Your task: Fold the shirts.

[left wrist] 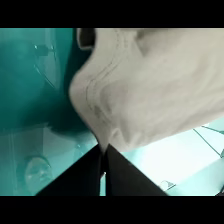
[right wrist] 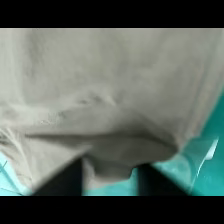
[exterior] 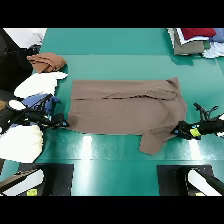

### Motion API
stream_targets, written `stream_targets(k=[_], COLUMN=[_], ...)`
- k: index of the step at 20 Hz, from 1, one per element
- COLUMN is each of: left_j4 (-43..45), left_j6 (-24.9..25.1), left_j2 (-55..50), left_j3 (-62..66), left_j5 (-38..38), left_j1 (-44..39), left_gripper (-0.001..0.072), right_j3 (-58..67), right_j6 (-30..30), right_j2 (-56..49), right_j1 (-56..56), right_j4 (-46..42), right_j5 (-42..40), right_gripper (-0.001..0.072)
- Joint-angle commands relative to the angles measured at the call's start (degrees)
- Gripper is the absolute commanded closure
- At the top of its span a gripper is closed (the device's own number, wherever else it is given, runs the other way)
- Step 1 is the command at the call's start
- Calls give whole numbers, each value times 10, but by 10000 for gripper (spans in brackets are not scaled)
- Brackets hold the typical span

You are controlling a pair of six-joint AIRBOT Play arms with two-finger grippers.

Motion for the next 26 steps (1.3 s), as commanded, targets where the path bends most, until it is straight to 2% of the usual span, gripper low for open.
stream_targets(k=[1, 2, 5, 8, 10, 12, 13, 15, 18, 26], left_j4=[1, 4, 30, 94, 113, 96, 81, 60, 50, 7], left_j6=[4, 4, -4, -39, -74, -109, -109, -109, -105, -67], left_j2=[1, 8, 99, 201, 258, 285, 285, 283, 244, 8], left_j3=[8, 14, 15, 13, 14, 18, 24, 36, 54, 144], left_j5=[-20, -32, -57, -145, -190, -187, -186, -151, -83, 7], left_j1=[0, 0, 0, 0, 0, 0, 0, 0, 0, 0], left_gripper=[684, 685, 685, 684, 684, 685, 684, 684, 684, 684], right_j3=[-7, -3, 23, 49, 65, 92, 110, 156, 224, 393], right_j6=[0, -1, -2, 15, 30, 39, 40, 40, 38, 35], right_j2=[0, 0, 43, 142, 208, 248, 254, 231, 141, -136], right_j1=[26, 26, 26, 26, 26, 26, 26, 26, 27, 114], right_j4=[3, 1, -51, -101, -115, -112, -112, -112, -112, -113], right_j5=[-9, 18, 118, 199, 228, 229, 224, 215, 174, 89], right_gripper=[652, 698, 699, 699, 699, 699, 699, 699, 699, 699])
